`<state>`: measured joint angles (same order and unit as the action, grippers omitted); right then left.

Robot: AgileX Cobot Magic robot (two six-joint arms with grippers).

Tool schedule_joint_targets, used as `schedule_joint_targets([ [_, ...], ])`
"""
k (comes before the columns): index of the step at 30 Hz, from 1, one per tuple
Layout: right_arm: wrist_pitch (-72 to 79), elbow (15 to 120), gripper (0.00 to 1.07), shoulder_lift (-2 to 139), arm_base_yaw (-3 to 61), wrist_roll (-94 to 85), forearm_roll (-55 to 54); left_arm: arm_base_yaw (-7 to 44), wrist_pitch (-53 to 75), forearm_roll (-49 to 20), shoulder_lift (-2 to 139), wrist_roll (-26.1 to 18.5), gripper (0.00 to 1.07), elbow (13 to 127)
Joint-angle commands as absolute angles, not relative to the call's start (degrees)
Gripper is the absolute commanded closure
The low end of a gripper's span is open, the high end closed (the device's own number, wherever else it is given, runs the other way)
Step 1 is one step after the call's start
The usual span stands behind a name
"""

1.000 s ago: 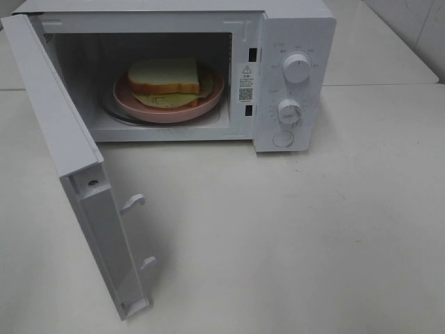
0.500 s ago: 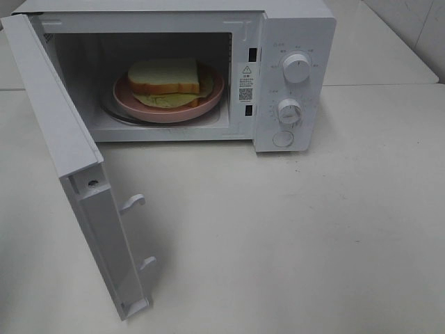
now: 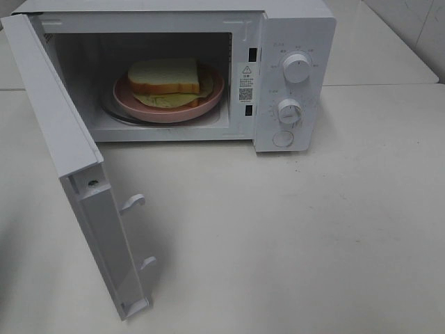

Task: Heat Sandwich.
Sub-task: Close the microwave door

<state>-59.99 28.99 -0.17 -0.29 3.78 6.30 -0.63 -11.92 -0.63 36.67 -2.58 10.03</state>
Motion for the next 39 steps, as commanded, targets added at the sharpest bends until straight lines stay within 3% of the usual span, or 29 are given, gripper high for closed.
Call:
schedule_joint_targets([
  [1,-59.42,28.88,0.31,-1.72,-0.63,3.32,6.53,-0.74,-24.18,0.00,41.77,-2.12,1.06,8.25],
  [5,-59.42,28.88,0.31,-1.72,-0.63,3.32,6.53,-0.74,-31.17,2.86,48.70,0.00,1.06,8.31],
  [7,-59.42,28.88,0.31,-1.72,-0.63,3.32,6.53,-0.74,-36.21,7.05,54.09,4.81,1.06,8.31],
  [10,-59.42,28.88,0.31,-1.72,-0.63,3.32,6.53,-0.74,-40.28,10.49,57.70,7.56,1.06,8.31],
  [13,-59.42,28.88,0.31,-1.72,-0.63,3.32,6.53,-0.74,-50.31,18.28,64.69,12.43,1.06,8.42],
  [21,-59.42,28.88,0.31,-1.72,-0.63,3.32,6.53,0.11,-58.04,20.57,74.77,13.35,1.06,10.60],
  [26,-59.42,28.88,0.31,-1.72,-0.63,3.32,6.53,6.42,-56.67,18.56,78.04,10.71,1.06,13.12],
  [32,-59.42,28.88,0.31,-1.72,-0.63,3.38,6.53,15.87,-57.30,7.45,83.14,5.61,1.06,15.58],
  [39,-59.42,28.88,0.31,-1.72,-0.63,3.38,6.53,22.57,-57.64,-1.83,87.43,1.78,1.06,18.91],
])
